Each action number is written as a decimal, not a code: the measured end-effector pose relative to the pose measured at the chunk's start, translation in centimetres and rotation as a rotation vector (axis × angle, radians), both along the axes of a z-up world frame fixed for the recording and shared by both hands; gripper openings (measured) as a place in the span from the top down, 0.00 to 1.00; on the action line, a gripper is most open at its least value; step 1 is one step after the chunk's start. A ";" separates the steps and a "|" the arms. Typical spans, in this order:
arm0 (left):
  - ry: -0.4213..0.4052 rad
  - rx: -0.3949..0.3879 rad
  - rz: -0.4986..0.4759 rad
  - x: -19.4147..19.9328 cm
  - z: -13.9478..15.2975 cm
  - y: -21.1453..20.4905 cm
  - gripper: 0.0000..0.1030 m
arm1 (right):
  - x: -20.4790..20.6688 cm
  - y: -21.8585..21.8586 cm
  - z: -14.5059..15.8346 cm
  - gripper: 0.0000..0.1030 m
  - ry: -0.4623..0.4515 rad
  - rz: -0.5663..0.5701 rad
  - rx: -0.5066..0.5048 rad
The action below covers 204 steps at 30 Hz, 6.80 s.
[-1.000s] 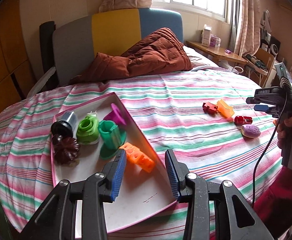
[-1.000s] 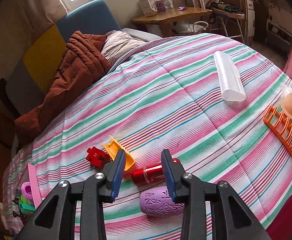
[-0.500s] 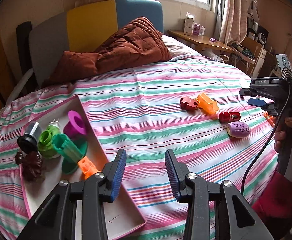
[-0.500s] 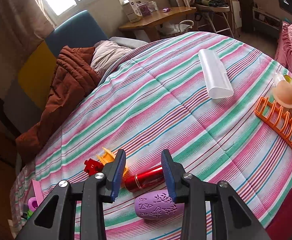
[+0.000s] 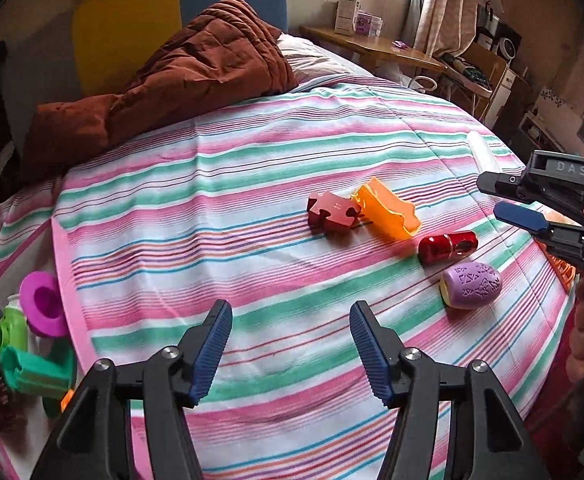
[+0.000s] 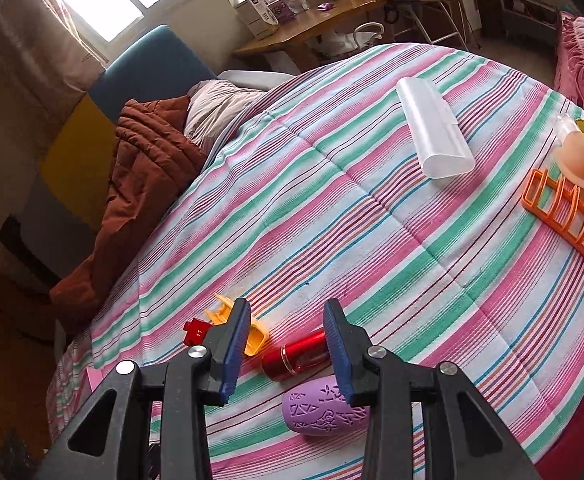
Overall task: Organize rigid objects
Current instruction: 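Grasp the red puzzle piece with the left gripper, then grasp the yellow slide with the right gripper while the left gripper lifts the puzzle piece, then carry the red puzzle piece onto the tray and open the left gripper, then carry the yellow slide onto the tray and open the right gripper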
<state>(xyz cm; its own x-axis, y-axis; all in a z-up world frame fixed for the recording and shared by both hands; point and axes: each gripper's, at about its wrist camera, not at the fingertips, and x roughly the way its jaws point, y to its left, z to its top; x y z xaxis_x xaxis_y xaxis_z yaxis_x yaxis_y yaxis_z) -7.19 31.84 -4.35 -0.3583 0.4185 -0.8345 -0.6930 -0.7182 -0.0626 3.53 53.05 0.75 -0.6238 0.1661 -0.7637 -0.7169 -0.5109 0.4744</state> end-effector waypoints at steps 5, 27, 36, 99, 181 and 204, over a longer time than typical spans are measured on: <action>0.020 -0.024 -0.049 -1.4 -1.0 3.7 0.37 | -0.2 0.1 -0.4 0.62 0.013 0.021 -0.036; 0.030 -0.070 -0.156 -4.7 -4.6 9.2 0.53 | -0.7 -0.1 -0.6 0.61 0.055 0.039 -0.083; 0.035 -0.045 -0.070 1.0 -4.5 3.3 0.53 | -0.1 0.4 -1.0 0.61 0.057 0.003 -0.116; 0.069 0.151 0.137 8.0 3.7 -16.0 0.54 | -11.6 -14.6 -6.1 0.74 -0.342 0.875 0.524; 0.092 0.073 0.549 3.2 1.0 -28.2 0.46 | -11.3 -16.8 -5.8 0.75 -0.467 0.838 0.572; 0.121 0.094 0.633 3.5 1.7 -31.4 0.46 | -11.8 -36.9 0.3 0.75 -0.103 1.289 0.498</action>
<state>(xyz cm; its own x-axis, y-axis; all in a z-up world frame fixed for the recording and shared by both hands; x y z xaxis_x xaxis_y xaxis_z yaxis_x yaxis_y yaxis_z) -3.70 0.44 -2.66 -0.6486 0.1645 -0.7431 -0.1436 -0.9853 -0.0928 -8.25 16.14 1.01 -0.4886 -0.2127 -0.8462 0.3657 -0.9304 0.0227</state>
